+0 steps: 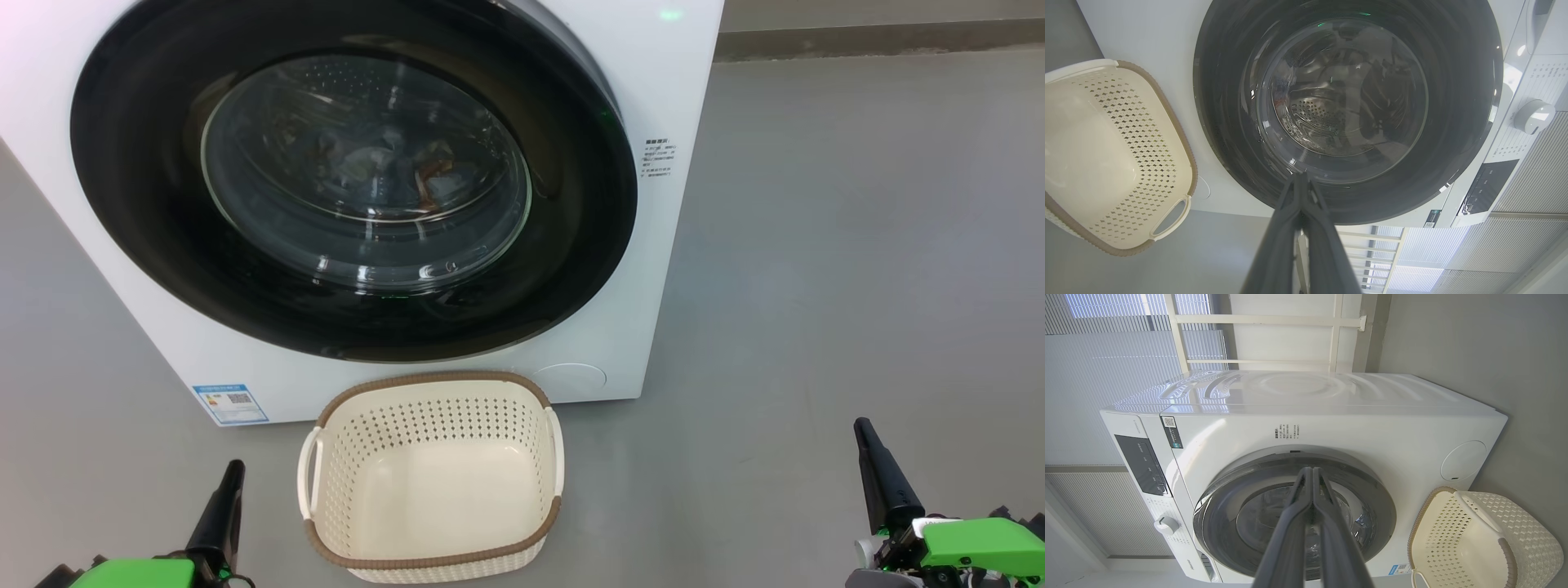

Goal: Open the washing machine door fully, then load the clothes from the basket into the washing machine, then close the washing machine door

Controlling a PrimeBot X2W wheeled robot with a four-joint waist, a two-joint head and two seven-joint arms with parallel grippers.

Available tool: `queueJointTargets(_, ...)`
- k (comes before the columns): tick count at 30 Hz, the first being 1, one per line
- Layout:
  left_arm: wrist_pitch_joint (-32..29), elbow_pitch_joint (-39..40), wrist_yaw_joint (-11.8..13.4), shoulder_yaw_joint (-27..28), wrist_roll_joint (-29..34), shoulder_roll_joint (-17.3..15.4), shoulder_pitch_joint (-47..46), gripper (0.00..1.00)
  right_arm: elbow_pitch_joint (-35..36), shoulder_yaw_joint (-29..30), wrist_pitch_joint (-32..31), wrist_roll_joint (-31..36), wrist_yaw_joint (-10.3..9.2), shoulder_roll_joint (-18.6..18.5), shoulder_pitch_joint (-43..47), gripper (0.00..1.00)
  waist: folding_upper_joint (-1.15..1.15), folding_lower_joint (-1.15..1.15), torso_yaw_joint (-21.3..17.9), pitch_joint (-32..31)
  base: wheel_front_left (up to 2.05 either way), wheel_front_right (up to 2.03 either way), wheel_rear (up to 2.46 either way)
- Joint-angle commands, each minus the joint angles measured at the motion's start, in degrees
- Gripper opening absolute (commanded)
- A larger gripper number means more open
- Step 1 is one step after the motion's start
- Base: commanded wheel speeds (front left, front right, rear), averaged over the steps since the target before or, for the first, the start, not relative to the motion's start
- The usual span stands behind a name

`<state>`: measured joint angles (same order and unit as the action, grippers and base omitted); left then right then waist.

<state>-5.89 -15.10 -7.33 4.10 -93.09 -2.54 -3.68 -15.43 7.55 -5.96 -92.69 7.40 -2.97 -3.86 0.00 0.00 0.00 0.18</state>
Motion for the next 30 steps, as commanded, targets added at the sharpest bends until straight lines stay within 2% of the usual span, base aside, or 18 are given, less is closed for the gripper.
queueJointTargets(1, -0.2, 1.1, -0.2, 2.0, 0.6, -0.7, -2.5, 0.0, 1.4, -1.3, -0.3, 0.3, 0.09, -0.1, -2.3, 0.0, 0.0, 0.0, 0.0, 0.0, 0.0, 0.0, 0.0)
queueJointTargets(30, -0.4, 1.1, -0.2, 2.1, 0.7, -0.6, -2.5, 0.0, 1.4, -1.2, -0.4, 0.4, 0.09, -0.1, -2.3, 0.0, 0.0, 0.0, 0.0, 0.0, 0.0, 0.0, 0.0)
